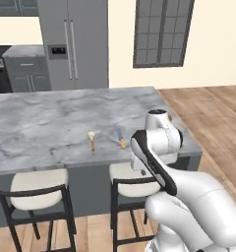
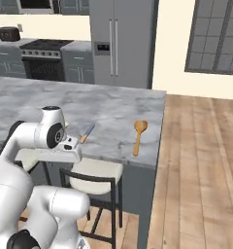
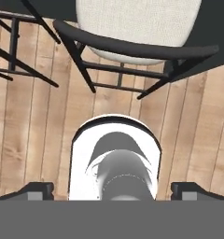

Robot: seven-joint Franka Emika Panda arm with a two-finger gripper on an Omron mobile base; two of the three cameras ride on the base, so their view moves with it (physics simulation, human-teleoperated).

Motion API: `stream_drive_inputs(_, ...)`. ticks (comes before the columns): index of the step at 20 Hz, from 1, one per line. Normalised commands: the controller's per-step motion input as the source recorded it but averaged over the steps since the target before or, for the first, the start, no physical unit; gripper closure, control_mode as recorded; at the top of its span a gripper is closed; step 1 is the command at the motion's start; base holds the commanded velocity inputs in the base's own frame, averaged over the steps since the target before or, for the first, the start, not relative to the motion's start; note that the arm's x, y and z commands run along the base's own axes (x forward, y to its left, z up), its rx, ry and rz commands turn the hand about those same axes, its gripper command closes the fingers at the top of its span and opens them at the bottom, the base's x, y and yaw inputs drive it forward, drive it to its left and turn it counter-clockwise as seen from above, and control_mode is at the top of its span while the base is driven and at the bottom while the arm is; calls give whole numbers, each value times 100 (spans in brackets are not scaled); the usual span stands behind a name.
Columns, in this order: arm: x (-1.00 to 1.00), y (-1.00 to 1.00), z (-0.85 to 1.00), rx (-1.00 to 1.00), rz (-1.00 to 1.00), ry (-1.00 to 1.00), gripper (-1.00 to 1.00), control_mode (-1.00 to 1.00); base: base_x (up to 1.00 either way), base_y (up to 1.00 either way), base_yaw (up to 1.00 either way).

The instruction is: Pick up the metallic utensils from the counter and place them in the open drawer. Make sure not to pick up any wooden utensils.

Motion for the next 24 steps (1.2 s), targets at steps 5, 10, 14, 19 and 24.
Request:
stream_drive_inputs(5,0,0,0,0,0,0,-100,100,31,43,-35)
stream_drive_inputs(10,0,0,0,0,0,0,-100,100,41,65,-35)
stream_drive_inputs(14,0,0,0,0,0,0,-100,100,51,36,-25)
stream_drive_inputs(19,17,-8,0,0,0,0,-100,-100,28,-1,-2)
stream_drive_inputs(24,93,13,-9,0,2,-2,-100,-100,0,0,0)
